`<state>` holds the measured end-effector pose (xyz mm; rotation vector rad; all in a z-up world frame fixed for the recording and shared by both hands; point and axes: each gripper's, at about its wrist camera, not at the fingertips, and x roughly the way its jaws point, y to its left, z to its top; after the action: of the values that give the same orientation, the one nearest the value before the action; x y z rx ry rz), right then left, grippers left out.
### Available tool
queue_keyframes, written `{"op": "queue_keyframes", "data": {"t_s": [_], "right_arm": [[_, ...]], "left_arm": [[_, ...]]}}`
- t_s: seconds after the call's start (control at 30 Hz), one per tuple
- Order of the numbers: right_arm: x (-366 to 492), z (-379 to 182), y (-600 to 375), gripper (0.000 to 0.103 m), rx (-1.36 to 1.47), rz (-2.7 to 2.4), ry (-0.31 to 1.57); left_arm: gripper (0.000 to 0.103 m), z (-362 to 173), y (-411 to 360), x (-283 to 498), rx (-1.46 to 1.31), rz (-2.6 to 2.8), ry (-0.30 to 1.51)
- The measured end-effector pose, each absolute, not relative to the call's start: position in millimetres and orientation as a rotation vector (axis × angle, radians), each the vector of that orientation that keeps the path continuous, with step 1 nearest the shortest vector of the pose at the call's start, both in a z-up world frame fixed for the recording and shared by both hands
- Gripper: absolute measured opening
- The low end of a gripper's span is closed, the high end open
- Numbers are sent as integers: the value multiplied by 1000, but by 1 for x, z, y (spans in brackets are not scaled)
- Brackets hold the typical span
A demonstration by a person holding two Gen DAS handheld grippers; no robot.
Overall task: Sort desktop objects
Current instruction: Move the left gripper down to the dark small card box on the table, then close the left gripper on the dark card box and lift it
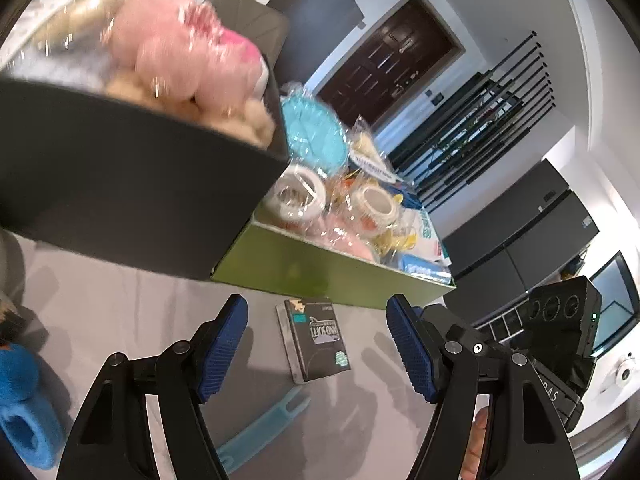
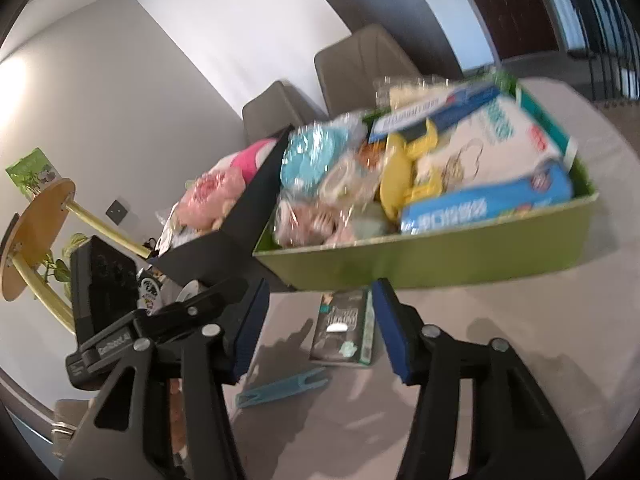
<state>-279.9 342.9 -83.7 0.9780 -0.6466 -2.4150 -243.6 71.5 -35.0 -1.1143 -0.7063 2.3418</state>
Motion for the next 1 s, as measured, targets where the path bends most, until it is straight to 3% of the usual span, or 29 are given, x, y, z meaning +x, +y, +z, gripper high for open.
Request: {"op": "queue_keyframes", "data": {"t_s": [0.17, 0.73, 1.0], "right_arm": [[-286, -100, 340, 52, 1055, -2369, -684], [-301, -133, 331, 40, 1212, -2345, -673], [-301, -137, 326, 31, 1221, -2335, -639]], "left_arm": [[72, -46, 71, -246, -1148, 2313, -719], [40, -66, 70, -243, -1228, 2260, -715], [34, -73, 72, -246, -1246, 2217, -756]]}}
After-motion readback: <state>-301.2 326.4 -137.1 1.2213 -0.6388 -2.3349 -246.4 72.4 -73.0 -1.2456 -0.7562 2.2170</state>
